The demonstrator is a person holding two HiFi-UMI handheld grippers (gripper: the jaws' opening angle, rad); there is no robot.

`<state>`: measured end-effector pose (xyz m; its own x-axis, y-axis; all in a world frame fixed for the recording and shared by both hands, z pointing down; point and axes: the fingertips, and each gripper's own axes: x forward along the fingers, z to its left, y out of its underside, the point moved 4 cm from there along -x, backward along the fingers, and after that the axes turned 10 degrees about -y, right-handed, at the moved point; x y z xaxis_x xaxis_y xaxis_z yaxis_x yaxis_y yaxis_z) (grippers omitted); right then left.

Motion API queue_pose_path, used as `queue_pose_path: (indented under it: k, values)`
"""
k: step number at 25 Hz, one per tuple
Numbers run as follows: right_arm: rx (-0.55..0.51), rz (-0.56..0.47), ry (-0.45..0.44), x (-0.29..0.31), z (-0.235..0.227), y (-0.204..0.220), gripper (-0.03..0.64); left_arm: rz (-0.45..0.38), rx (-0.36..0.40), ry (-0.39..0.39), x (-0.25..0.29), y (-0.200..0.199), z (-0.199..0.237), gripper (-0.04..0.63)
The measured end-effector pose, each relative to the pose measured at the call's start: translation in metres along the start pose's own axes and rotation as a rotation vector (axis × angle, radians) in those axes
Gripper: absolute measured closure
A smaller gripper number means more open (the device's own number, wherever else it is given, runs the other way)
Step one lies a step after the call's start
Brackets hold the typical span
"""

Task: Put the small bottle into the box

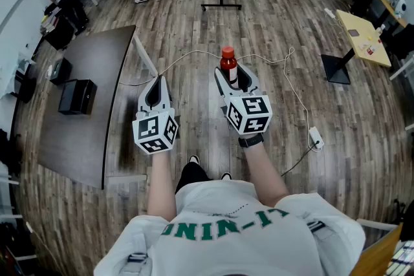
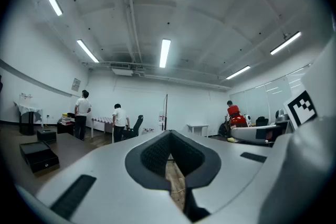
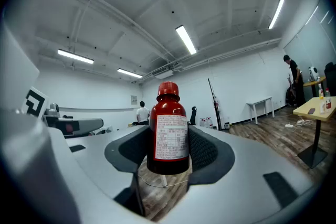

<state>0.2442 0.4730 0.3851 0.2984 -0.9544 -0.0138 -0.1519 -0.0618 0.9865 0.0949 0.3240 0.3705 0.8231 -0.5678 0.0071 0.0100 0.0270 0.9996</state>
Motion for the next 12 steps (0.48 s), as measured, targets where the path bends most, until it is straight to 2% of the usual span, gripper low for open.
queue_pose_path:
  k: [6, 12]
  values:
    - [0.007, 0.026, -0.074, 0.049, 0.01, 0.017, 0.383, 0.019, 0.003, -0.032, 0.03, 0.016, 0.029, 0.584]
    - [0.034, 0.059, -0.197, 0.148, 0.037, 0.039, 0.383, 0.001, -0.008, -0.101, 0.091, 0.021, 0.098, 0.584]
